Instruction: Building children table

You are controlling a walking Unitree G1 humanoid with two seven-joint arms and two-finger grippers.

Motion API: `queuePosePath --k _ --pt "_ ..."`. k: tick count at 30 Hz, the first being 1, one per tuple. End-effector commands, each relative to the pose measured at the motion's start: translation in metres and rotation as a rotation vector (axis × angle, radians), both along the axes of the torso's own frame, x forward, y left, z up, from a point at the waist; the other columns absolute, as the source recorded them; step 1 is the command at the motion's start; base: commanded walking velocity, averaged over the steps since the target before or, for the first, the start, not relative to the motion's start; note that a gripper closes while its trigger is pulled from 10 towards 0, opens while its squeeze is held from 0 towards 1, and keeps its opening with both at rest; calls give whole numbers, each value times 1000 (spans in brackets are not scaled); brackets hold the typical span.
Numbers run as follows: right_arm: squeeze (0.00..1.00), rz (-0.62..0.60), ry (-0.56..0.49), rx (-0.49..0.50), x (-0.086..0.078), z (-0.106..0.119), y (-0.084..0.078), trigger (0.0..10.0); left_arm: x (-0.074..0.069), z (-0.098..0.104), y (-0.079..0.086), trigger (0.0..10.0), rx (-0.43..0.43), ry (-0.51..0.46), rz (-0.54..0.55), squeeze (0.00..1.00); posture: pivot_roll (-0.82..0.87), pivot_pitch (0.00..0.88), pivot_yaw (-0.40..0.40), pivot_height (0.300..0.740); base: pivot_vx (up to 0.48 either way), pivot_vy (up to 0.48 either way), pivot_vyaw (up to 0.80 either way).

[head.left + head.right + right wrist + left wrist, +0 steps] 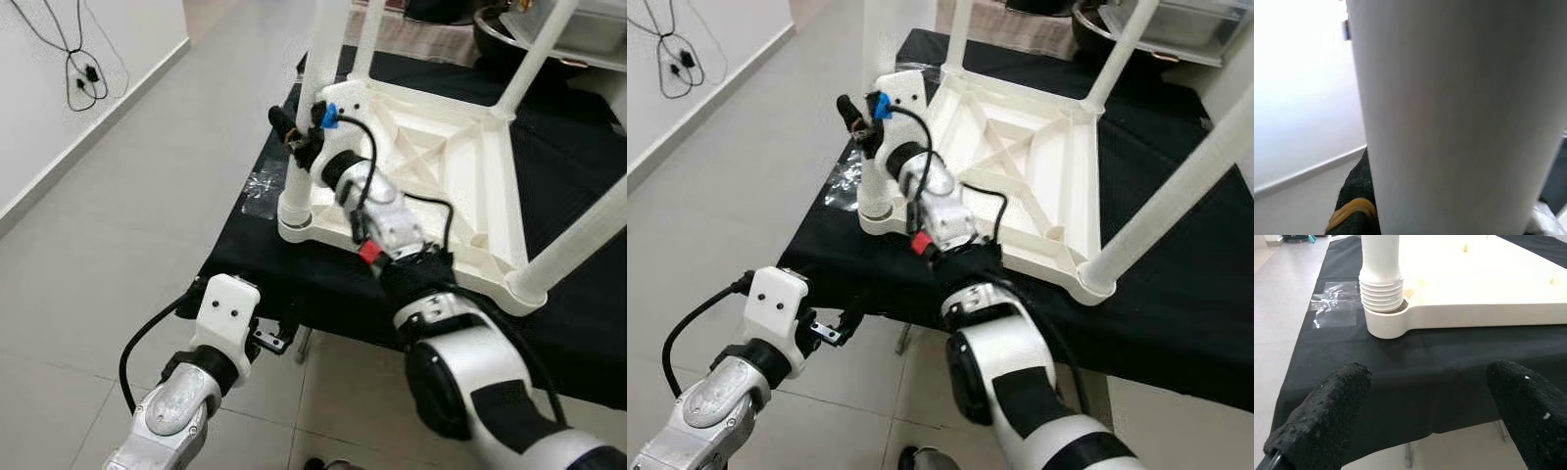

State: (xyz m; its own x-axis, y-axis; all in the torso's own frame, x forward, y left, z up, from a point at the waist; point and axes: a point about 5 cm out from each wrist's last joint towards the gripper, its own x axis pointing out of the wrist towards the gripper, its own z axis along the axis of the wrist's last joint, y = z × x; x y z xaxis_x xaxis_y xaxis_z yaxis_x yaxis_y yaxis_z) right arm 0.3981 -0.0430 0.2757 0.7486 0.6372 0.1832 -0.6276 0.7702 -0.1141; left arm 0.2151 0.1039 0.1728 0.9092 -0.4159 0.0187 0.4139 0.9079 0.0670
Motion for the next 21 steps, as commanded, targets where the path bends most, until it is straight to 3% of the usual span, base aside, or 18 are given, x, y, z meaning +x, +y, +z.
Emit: queuePosePath --k 1,7,11,18,21 --pt "0 83 236 -171 -3 -61 2 10000 0 -2 0 10000 -1 6 5 0 157 177 -137 740 0 0 0" --pt "0 193 258 -266 -5 -65 0 10000 -1 -2 0 10000 0 5 6 0 158 176 -141 740 0 0 0" --pt "0 427 256 -173 -10 -51 2 10000 -3 -2 1 10000 2 7 9 0 163 182 -143 740 0 0 0" --pt "0 528 295 -85 -11 -44 1 10000 -4 -2 1 10000 2 9 10 0 168 186 -142 740 0 0 0" --pt "0 458 320 -40 -7 -46 -3 10000 -5 -2 1 10000 1 10 10 0 166 189 -143 740 0 0 0"
